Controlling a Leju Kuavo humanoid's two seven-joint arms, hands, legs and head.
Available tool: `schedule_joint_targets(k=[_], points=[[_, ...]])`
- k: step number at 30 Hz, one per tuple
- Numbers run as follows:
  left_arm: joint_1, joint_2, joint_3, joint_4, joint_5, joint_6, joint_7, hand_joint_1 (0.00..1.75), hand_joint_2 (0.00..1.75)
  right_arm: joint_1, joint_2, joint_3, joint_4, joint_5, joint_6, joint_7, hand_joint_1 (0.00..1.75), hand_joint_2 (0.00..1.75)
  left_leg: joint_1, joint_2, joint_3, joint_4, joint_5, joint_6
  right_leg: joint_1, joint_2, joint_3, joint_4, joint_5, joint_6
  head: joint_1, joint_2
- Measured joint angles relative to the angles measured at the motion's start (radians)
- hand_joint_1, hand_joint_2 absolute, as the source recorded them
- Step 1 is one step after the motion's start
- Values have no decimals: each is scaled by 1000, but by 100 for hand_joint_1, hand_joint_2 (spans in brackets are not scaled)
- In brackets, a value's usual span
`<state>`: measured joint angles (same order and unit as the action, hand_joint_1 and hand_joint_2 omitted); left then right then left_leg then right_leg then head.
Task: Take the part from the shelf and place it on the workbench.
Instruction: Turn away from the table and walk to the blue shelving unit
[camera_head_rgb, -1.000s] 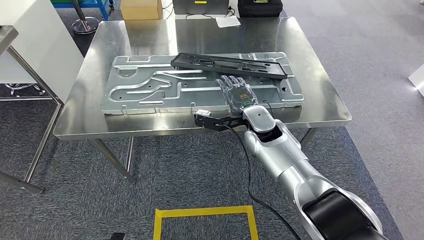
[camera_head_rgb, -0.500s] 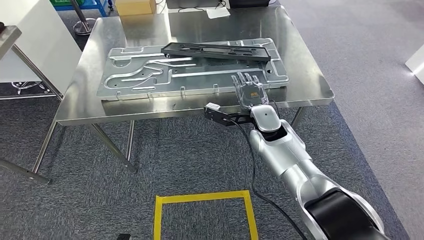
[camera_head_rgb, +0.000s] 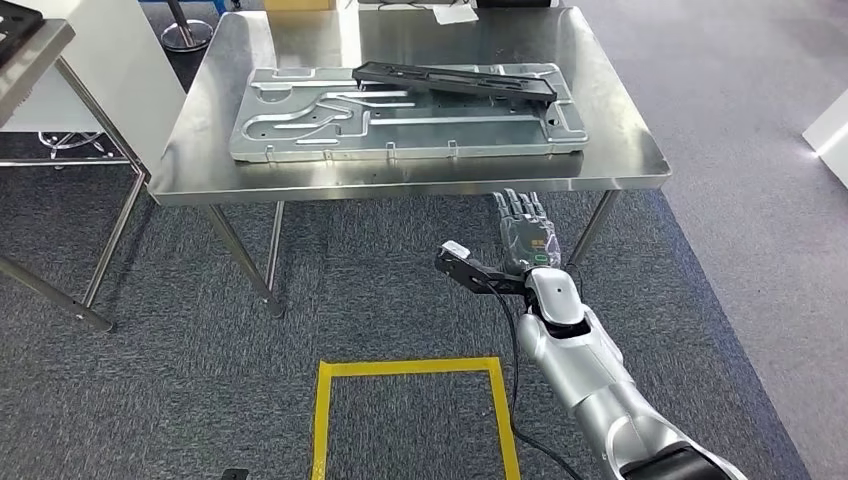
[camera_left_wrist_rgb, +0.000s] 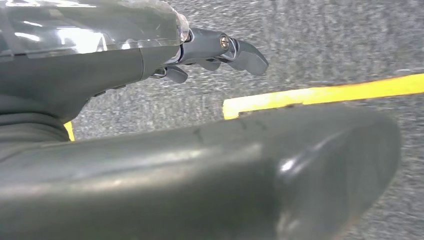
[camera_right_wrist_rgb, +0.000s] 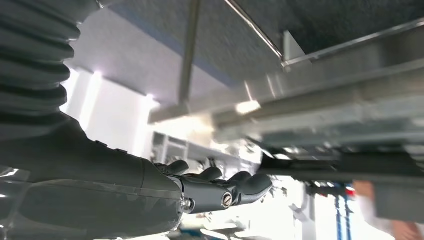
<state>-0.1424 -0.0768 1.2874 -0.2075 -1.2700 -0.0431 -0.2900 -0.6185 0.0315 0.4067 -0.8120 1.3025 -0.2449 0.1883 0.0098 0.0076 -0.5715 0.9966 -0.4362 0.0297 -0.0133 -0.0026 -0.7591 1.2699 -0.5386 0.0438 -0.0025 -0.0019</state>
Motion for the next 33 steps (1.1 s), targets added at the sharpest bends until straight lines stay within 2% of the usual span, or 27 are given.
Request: schedule_joint_targets(k=[1,2,3,4,6,7,9,10,11,12,14,15,16,17,18,19,20,21,22,24,25,26,28,30,31,32,33], points=[[2,0,1,0,0,0,-1,0,0,25,-2,-13,-9,-3,-5,-4,0,0,0,0,-16,2,11,-2,-1,0,12,22,11,2,0,0],[4,-1,1,0,0,0,-2,0,0,48,-4,-25,-19,-5,-8,-9,0,0,0,0,-31,4,21,-4,-3,0,40,11,36,2,0,0],[5,-2,2,0,1,0,-2,0,0,68,-5,-36,-28,-10,-11,-15,0,0,1,0,-46,8,30,-8,-3,0,84,-32,59,1,0,0],[6,-3,3,0,2,0,-4,0,0,84,-6,-48,-38,-16,-14,-24,0,0,-1,0,-59,12,38,-12,-3,0,140,-98,64,-3,0,0],[7,-4,5,0,8,0,-7,0,0,113,-4,-72,-59,-36,-32,-47,0,0,-3,1,-74,19,52,-23,2,1,229,-223,39,-13,-1,0],[7,-5,6,0,12,-1,-9,0,0,131,-2,-85,-66,-52,-44,-63,0,0,-3,1,-77,18,59,-30,5,0,249,-257,26,-19,-1,0],[11,-5,11,0,22,-1,-14,0,0,180,4,-117,-75,-100,-66,-98,0,0,-1,1,-80,15,71,-43,7,-3,245,-272,36,-35,0,0],[13,-5,14,0,28,-1,-16,0,0,209,9,-135,-77,-128,-76,-115,0,0,0,0,-86,23,58,-48,6,-6,238,-275,46,-44,0,0],[17,-5,20,0,37,1,-17,0,0,241,16,-158,-79,-164,-91,-137,0,0,1,-1,-95,46,25,-52,5,-9,229,-277,57,-53,-1,0],[19,-5,26,0,48,5,-19,0,0,277,24,-186,-78,-210,-111,-168,0,0,3,-1,-109,89,-27,-55,4,-11,217,-278,69,-60,-2,0],[23,-7,39,0,72,15,-22,0,0,360,36,-262,-58,-318,-169,-261,0,0,3,-1,-134,214,-128,-59,8,-16,189,-277,90,-65,-5,0],[25,-9,48,0,88,23,-24,0,0,398,39,-310,-30,-369,-197,-315,0,0,3,-1,-138,269,-148,-60,10,-19,174,-275,100,-65,-5,0],[26,-11,57,0,106,31,-26,0,0,426,41,-357,8,-409,-219,-364,0,0,3,-1,-131,301,-142,-60,11,-23,158,-271,109,-65,-5,0],[28,-13,70,0,128,42,-29,0,0,446,42,-407,58,-442,-235,-408,0,0,3,-1,-108,299,-117,-58,13,-27,142,-266,117,-65,-4,0],[29,-14,84,0,150,55,-31,0,0,461,41,-456,111,-469,-243,-436,0,0,2,2,-67,263,-88,-55,13,-29,126,-260,125,-64,-5,0],[28,-15,98,0,168,67,-32,0,0,473,39,-504,164,-496,-246,-450,0,0,0,10,-12,199,-76,-51,14,-31,113,-254,131,-62,-5,0],[25,-15,112,0,182,80,-34,0,0,487,36,-555,219,-529,-245,-455,0,0,-4,19,46,120,-81,-45,15,-35,103,-248,137,-58,-5,0],[22,-16,122,0,190,92,-35,0,0,504,31,-607,269,-562,-240,-446,0,0,-8,27,89,54,-97,-38,15,-41,99,-245,141,-53,-4,0],[19,-17,130,0,196,101,-36,0,0,523,28,-657,314,-591,-232,-430,0,0,-12,30,113,10,-114,-30,15,-49,99,-243,145,-46,-4,0],[22,-20,145,0,201,116,-35,0,0,557,24,-743,386,-625,-219,-394,0,0,-15,22,115,-16,-112,-12,11,-65,99,-246,156,-32,-3,0],[26,-21,150,0,202,121,-33,0,0,568,23,-776,413,-630,-216,-380,0,0,-14,19,110,-20,-101,-5,9,-60,96,-242,152,-25,-3,0],[29,-22,154,0,204,124,-31,0,0,575,22,-802,437,-633,-215,-367,0,0,-12,17,103,-24,-89,2,7,-47,88,-224,133,-19,-3,0],[30,-25,160,0,208,128,-29,0,0,584,22,-846,479,-638,-209,-325,0,0,-9,11,81,-27,-67,10,1,-16,55,-125,47,-9,-2,0],[29,-28,168,0,215,135,-29,0,0,589,23,-890,511,-661,-187,-214,0,0,-8,-2,57,-25,-49,11,-2,-5,25,-2,-33,-3,-2,0],[29,-29,172,0,219,140,-29,0,0,590,24,-912,523,-676,-175,-141,0,0,-7,-10,48,-23,-41,9,-3,-4,30,24,-48,-1,-2,0],[30,-30,176,0,225,143,-29,0,0,591,27,-937,535,-693,-166,-64,0,0,-6,-20,39,-21,-34,6,-4,-3,55,10,-44,0,-2,0],[30,-31,180,0,231,146,-29,0,0,592,31,-960,543,-706,-162,-3,0,0,-4,-30,31,-17,-29,2,-7,2,100,-43,-25,1,-2,0]])
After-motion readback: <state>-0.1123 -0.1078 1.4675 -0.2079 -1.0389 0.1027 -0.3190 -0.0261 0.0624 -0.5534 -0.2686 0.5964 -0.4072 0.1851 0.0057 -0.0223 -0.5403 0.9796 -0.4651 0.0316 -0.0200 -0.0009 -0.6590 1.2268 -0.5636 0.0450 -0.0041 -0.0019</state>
